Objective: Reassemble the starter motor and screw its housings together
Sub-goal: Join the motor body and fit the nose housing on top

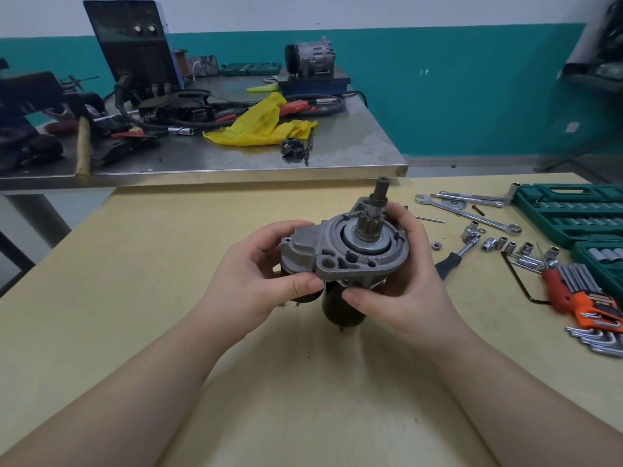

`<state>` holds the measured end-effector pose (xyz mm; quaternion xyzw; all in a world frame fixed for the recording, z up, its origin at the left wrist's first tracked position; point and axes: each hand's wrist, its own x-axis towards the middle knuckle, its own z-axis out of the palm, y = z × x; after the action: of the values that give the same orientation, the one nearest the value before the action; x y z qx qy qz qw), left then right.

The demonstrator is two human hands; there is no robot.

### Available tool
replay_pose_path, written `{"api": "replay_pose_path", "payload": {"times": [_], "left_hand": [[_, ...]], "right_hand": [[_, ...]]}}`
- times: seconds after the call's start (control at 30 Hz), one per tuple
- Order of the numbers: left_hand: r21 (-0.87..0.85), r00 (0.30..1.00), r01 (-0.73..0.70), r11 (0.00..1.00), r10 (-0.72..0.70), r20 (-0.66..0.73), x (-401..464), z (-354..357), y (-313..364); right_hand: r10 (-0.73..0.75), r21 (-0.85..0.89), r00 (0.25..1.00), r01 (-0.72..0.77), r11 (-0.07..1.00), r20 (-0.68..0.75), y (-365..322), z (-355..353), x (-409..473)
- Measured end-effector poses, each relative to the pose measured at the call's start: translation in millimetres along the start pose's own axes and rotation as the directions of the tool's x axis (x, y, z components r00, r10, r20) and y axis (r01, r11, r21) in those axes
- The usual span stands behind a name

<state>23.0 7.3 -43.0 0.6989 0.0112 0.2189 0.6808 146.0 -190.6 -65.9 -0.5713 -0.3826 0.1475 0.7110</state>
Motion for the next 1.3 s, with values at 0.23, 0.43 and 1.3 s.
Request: {"api": "replay_pose_path", "payload": {"times": [0.23,0.43,1.3], "left_hand": [[0.002,1.000,-0.020,1.000,0.020,-0.011,-2,-1,-2],[-0.003,1.000,-0.016,1.000,0.016,-0.003,-1,2,-3],[0.963,0.883,-0.265,-0.049,-0.413,0.223,11,-33,-17]], "right_hand": [[0.088,0.075,0.996,-0.087,0.993,-0.001,8,5,-4],[0.185,0.015,0.982,-0.186,0.983,0.034,14,15,-8],[0.090,0.053,0.946,-0.078,0.996,-0.312,20,-13,6]]}}
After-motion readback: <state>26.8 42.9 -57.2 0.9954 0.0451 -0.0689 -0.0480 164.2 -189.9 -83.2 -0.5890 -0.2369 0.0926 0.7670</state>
